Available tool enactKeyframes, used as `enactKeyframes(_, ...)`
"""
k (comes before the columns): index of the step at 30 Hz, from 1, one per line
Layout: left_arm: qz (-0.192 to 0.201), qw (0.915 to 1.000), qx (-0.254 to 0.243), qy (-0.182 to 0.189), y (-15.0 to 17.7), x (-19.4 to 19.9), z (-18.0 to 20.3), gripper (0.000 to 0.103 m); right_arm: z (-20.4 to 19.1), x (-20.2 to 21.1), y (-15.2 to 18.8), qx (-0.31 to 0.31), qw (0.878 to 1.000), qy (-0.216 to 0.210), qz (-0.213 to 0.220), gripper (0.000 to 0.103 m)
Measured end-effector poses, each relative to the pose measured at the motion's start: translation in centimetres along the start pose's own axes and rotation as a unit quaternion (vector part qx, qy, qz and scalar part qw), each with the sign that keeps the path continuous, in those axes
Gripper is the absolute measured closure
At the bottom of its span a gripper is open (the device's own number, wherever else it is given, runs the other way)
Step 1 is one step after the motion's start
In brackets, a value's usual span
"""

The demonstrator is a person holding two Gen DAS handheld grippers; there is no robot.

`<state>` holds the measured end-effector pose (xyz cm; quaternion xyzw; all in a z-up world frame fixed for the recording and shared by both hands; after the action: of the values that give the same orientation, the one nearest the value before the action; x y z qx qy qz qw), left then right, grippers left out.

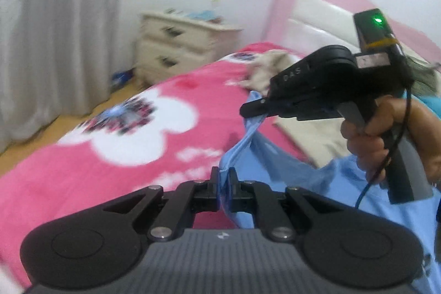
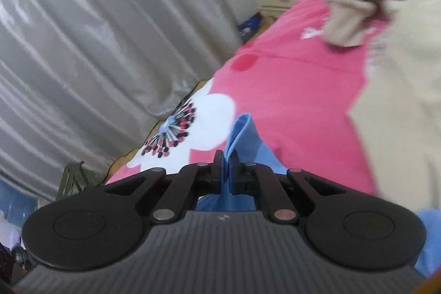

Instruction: Fold clothes

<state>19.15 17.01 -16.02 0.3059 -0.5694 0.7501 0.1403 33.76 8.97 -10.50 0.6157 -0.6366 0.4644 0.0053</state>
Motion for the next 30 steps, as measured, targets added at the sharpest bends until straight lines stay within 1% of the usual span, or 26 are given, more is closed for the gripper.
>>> enactKeyframes(3,-0.019,0.9992,0.031,-0.016,1.1,0.2,-2.0,0.098,-0.4,-2.9,0.6,0.009,1.000,-0.005,-0.017,0.101)
enactKeyframes(6,-0.032,0.9979,0.050,-0.025,2.1,-0.4,-3.5,0.098,-0.5,-5.2,1.8,0.023,0.999,-0.004,-0.026,0.101)
enactKeyframes(9,-0.043,0.9963,0.067,-0.030,2.9,-1.0,-4.4,0.098,0.1,-6.9,2.5,0.030,0.999,-0.003,-0.024,0.101)
enactKeyframes(11,-0.044,0.9959,0.074,-0.027,3.1,-1.1,-4.7,0.098,0.5,-7.7,2.7,0.034,0.999,-0.006,-0.020,0.100)
enactKeyframes(13,-0.042,0.9958,0.078,-0.023,3.3,-1.0,-4.9,0.097,1.0,-8.2,2.5,0.023,1.000,-0.016,-0.010,0.100)
enactKeyframes(15,-0.043,0.9949,0.090,-0.015,3.4,-1.0,-5.2,0.097,1.8,-8.3,1.9,-0.018,0.999,-0.041,0.006,0.099)
enactKeyframes(16,-0.043,0.9940,0.100,-0.012,3.4,-1.1,-5.4,0.093,2.2,-8.2,1.5,-0.038,0.998,-0.050,0.016,0.099)
enactKeyframes(17,-0.044,0.9929,0.110,-0.009,3.5,-1.1,-5.7,0.093,2.7,-8.0,1.2,-0.059,0.996,-0.058,0.025,0.097)
enactKeyframes(20,-0.038,0.9908,0.130,-0.010,3.5,-1.0,-6.3,0.090,4.5,-5.5,-0.8,-0.115,0.986,-0.083,0.084,0.096)
enactKeyframes(22,-0.026,0.9911,0.128,-0.027,3.3,-0.7,-6.6,0.087,5.5,-2.8,-2.1,-0.132,0.980,-0.094,0.115,0.096)
enactKeyframes(23,-0.017,0.9911,0.126,-0.041,3.2,-0.3,-6.8,0.087,5.9,-1.4,-2.6,-0.135,0.979,-0.093,0.121,0.096)
enactKeyframes(25,0.009,0.9904,0.110,-0.082,2.6,0.3,-7.0,0.084,6.5,1.5,-2.9,-0.139,0.979,-0.092,0.119,0.096)
enactKeyframes(27,0.036,0.9889,0.091,-0.112,2.0,1.4,-7.1,0.084,6.8,4.9,-2.3,-0.155,0.975,-0.109,0.118,0.096)
enactKeyframes(28,0.048,0.9888,0.081,-0.116,1.7,1.8,-6.9,0.084,6.8,6.9,-1.7,-0.157,0.974,-0.109,0.119,0.096)
enactKeyframes(30,0.064,0.9911,0.053,-0.103,1.0,2.1,-5.7,0.081,6.9,11.0,-0.1,-0.159,0.974,-0.104,0.122,0.096)
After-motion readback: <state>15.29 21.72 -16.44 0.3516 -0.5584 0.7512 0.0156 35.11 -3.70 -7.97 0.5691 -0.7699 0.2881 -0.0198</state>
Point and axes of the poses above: each gripper's, at about its wrist camera, not at the fingertips, and x roughly against the way its jaws point, z to its right, y to its underside, the point moved 8 cm from there along -x, roughly the way its jaws point, and after that the axes turned 7 degrees about -y, right-handed, at the moved point
